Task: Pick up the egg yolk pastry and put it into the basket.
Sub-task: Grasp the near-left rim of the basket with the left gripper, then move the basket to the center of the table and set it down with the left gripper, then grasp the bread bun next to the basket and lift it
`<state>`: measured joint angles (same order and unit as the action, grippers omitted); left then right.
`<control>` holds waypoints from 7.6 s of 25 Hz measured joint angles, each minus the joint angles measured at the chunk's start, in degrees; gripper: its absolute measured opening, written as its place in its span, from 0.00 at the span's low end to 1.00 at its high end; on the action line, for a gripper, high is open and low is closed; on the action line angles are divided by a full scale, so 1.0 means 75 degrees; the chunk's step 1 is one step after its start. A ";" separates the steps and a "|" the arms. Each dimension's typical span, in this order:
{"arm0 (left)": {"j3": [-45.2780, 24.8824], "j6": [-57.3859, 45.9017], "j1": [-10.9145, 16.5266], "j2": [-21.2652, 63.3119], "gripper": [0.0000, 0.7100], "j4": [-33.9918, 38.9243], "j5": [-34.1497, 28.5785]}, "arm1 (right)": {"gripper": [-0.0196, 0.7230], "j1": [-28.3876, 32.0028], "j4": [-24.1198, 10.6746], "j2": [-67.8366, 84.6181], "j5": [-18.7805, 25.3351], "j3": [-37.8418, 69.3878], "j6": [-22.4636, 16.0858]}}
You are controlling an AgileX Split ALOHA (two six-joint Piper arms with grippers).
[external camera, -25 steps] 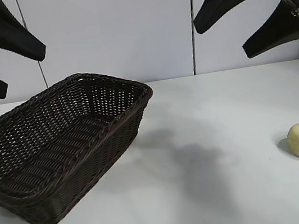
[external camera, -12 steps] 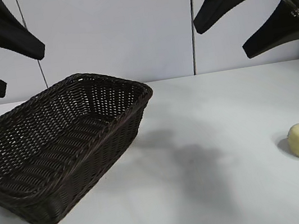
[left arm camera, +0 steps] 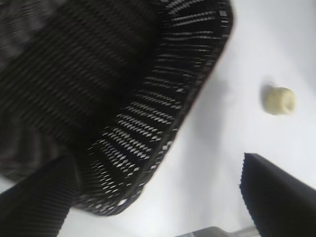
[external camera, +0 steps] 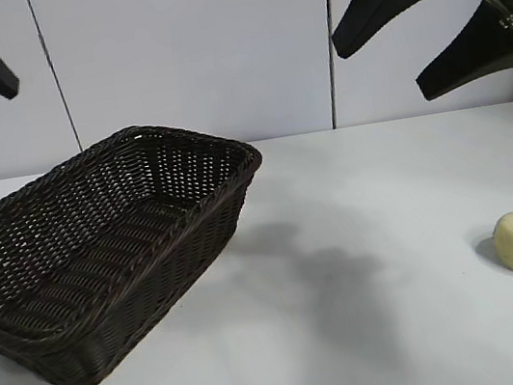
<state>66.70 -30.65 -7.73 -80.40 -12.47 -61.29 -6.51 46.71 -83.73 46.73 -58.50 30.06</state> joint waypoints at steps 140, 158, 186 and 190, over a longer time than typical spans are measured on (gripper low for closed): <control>0.1156 0.5589 -0.0336 -0.4502 0.14 -0.1995 0.0967 | 0.88 0.0000 -0.0064 0.0000 0.0182 0.0000 -0.0032; 0.1339 0.5431 -0.0336 -0.3668 0.81 -0.1391 0.0382 | 0.88 0.0000 -0.0064 0.0000 0.0182 0.0000 -0.0032; 0.2752 0.4300 0.1359 -0.2660 0.81 0.1404 -0.1208 | 0.88 0.0000 -0.0064 0.0000 0.0182 0.0000 -0.0032; 0.2752 0.4319 0.1359 -0.2255 0.81 0.1663 -0.1208 | 0.88 0.0000 -0.0064 0.0000 0.0198 0.0000 -0.0032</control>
<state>87.34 1.74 2.46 -97.32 0.00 -70.35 -6.51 46.23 -83.73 48.21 -58.50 29.82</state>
